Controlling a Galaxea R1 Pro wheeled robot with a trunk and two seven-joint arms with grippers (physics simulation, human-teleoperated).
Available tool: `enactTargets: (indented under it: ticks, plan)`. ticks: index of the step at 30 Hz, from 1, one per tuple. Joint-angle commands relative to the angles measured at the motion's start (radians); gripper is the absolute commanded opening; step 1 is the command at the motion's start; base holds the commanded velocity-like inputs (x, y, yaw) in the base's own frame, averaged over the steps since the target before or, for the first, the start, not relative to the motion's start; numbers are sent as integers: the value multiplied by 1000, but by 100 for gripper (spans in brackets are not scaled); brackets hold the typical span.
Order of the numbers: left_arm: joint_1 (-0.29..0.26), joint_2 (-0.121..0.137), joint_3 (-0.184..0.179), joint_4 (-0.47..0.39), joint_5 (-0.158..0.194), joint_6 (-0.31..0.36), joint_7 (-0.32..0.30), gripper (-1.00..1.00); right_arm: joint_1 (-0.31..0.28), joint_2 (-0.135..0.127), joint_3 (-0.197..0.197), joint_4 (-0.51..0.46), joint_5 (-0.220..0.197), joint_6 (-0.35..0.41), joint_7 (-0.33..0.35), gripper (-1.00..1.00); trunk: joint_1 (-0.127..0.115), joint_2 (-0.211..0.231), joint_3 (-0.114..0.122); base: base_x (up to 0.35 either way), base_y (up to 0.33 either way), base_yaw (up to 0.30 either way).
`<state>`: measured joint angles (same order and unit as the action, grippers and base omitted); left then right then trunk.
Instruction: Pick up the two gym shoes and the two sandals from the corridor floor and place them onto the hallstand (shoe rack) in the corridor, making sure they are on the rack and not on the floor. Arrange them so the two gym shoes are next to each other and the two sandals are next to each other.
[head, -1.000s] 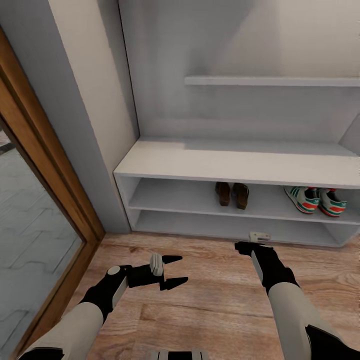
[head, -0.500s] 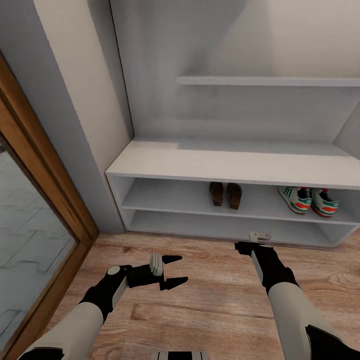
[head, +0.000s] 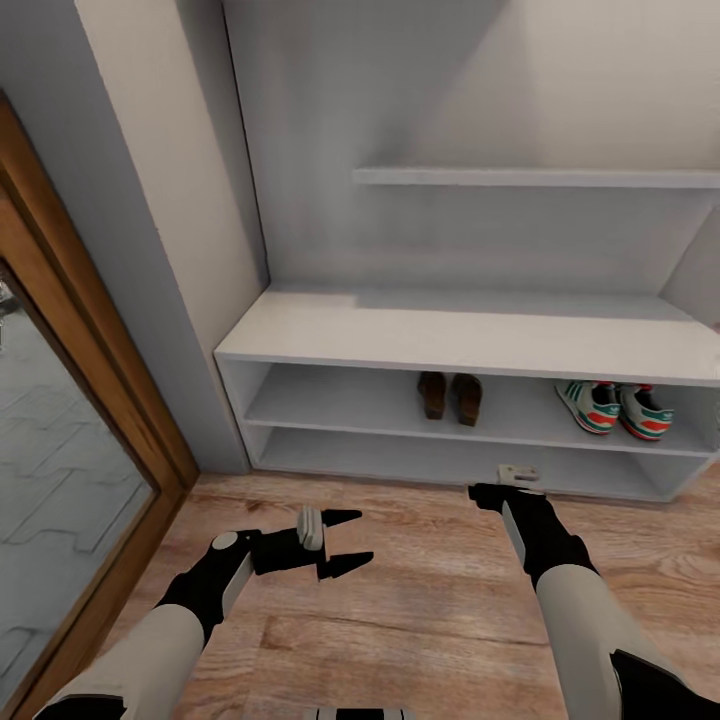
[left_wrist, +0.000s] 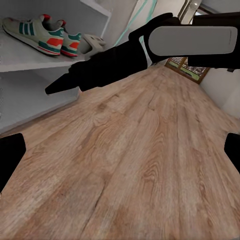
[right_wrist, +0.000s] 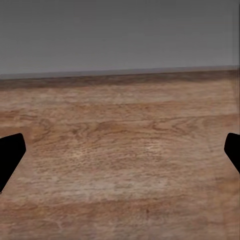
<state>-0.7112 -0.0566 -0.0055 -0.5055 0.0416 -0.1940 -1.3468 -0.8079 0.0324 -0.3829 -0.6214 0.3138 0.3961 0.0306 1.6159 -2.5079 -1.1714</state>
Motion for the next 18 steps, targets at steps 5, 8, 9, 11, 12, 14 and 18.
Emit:
enactTargets:
  ticks: [5, 8, 9, 11, 12, 14, 18]
  plan:
    - [-1, 6, 1, 1, 3, -7, -2, 100, -1, 3, -5, -1, 7, 4, 2, 100, -2, 1, 19, 0, 0, 0]
    - [-1, 8, 1, 1, 3, -6, -2, 100, -1, 3, -5, -1, 6, 4, 3, 100, -4, 2, 30, 0, 0, 0]
    - [-1, 8, 1, 1, 3, -6, -2, 100, -1, 3, -5, -1, 6, 4, 3, 100, -4, 2, 34, 0, 0, 0]
    - [-1, 9, 1, 1, 3, -6, -2, 100, -1, 3, -5, -1, 6, 4, 3, 100, -5, 2, 42, 0, 0, 0]
    - [-1, 9, 1, 1, 3, -6, -2, 100, -1, 3, -5, -1, 6, 4, 3, 100, -6, 3, 46, 0, 0, 0]
    - [-1, 9, 1, 1, 3, -6, -2, 100, -1, 3, -5, 0, 5, 4, 3, 100, -6, 3, 53, 0, 0, 0]
    - [-1, 9, 1, 1, 3, -5, -2, 100, -1, 3, -5, 0, 6, 4, 3, 100, -8, 4, 69, 0, 0, 0]
